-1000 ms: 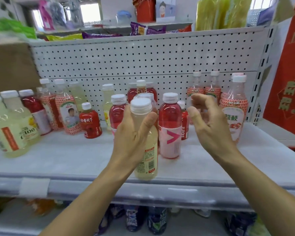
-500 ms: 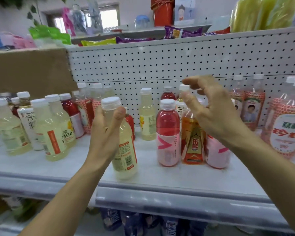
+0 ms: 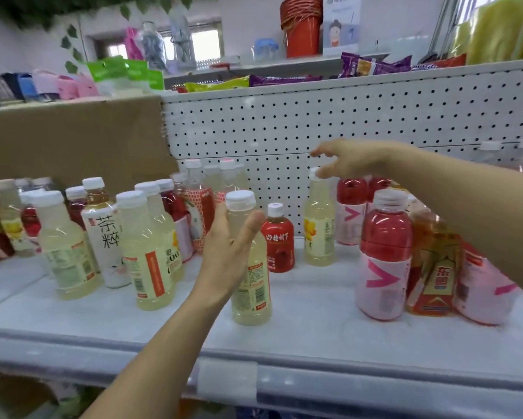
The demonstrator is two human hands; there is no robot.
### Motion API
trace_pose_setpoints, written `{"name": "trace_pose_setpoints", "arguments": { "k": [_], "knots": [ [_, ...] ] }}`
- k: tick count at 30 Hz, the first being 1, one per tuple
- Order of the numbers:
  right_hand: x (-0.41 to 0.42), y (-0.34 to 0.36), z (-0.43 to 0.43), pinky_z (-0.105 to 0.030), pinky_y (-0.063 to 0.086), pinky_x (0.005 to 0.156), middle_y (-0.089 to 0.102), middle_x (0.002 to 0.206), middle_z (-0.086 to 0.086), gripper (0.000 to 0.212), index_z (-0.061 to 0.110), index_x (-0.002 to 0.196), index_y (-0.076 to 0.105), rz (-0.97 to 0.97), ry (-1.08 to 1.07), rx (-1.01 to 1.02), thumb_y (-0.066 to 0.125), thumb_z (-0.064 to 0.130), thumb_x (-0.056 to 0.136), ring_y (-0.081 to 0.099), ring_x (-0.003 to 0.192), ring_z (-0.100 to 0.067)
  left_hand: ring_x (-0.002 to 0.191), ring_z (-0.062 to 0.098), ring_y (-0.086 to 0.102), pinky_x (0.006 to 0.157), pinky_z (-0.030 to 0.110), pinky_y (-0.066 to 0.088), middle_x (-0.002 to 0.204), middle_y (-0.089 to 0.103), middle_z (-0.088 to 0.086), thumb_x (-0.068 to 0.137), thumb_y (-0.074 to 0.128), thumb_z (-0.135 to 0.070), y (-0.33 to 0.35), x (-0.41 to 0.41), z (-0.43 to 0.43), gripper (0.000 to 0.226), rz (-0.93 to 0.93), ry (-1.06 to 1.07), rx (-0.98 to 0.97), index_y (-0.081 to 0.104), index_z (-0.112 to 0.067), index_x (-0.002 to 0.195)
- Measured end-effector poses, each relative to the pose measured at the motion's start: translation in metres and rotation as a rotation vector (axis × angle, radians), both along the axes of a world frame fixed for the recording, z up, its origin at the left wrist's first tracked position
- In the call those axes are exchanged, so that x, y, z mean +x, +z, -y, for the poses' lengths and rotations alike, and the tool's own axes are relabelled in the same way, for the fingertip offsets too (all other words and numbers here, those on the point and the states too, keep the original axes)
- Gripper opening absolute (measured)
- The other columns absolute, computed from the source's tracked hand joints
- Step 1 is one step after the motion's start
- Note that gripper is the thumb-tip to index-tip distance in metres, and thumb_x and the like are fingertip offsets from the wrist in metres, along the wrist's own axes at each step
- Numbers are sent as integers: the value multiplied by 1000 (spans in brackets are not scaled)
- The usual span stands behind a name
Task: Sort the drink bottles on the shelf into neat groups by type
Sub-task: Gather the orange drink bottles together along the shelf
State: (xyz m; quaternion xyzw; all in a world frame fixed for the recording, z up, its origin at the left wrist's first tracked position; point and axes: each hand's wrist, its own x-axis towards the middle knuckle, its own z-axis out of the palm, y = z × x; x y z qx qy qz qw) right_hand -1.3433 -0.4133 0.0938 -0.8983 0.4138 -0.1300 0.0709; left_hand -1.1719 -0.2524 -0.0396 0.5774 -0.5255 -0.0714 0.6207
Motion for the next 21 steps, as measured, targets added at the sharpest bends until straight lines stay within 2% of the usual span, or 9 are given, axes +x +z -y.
{"name": "trace_pose_setpoints", "arguments": {
  "k": [3,5,7,9,14,16,18,20,21],
  "knots": [
    [14,-4,14,-43,47,101,44,147,-10,54,24,148,37,-75,-28,101,58,27,98,60,109,-28,100,-12,57,83,23,45,108,61,-23,86,55,-61,0,17,2,53,31,41,38,46,-29,127],
    [20,-7,21,-40,57,82,56,125,-13,47,19,138,44,-26,-37,163,63,19,95,69,85,-26,101,0,60,86,32,48,107,61,-18,87,54,-61,-1,33,6,48,54,114,54,44,-29,121],
    [22,-8,22,-35,58,66,61,107,-12,40,16,125,47,3,-44,137,69,18,91,70,72,-26,103,16,61,89,40,51,109,63,-5,88,54,-62,0,50,12,52,91,191,66,41,-24,121],
    [22,-9,20,-34,56,62,65,99,-14,37,16,116,48,-1,-37,92,72,19,88,71,71,-27,105,23,60,88,44,51,113,60,2,91,55,-56,1,64,19,51,118,244,89,36,-19,121],
    [11,-1,-3,-43,59,73,70,91,-10,32,21,107,54,-40,18,55,76,23,84,72,70,-26,111,30,56,94,48,49,120,59,8,95,60,-40,0,88,35,53,97,340,73,27,-26,133],
    [11,2,-16,-37,58,65,70,89,-6,30,25,105,56,-52,65,80,77,24,83,73,67,-22,121,28,53,99,43,45,133,56,8,96,61,-33,1,91,35,65,103,339,63,20,-25,145],
    [17,3,-31,-28,53,59,71,87,-3,28,27,103,58,-58,121,106,77,26,83,72,64,-17,136,25,42,110,42,39,153,40,7,96,60,-29,3,91,32,74,122,327,52,12,-26,152],
    [27,2,-41,-25,53,56,71,87,-4,28,26,105,58,-38,178,133,76,26,84,71,62,-14,143,22,33,116,36,29,159,29,6,96,62,-24,5,89,30,75,219,353,47,13,-23,154],
    [33,1,-44,-23,52,55,71,88,-5,29,25,106,58,-17,207,148,77,25,84,71,60,-14,142,22,33,113,31,27,158,30,7,96,63,-22,7,89,28,74,297,392,59,16,-22,153]
  ]
}}
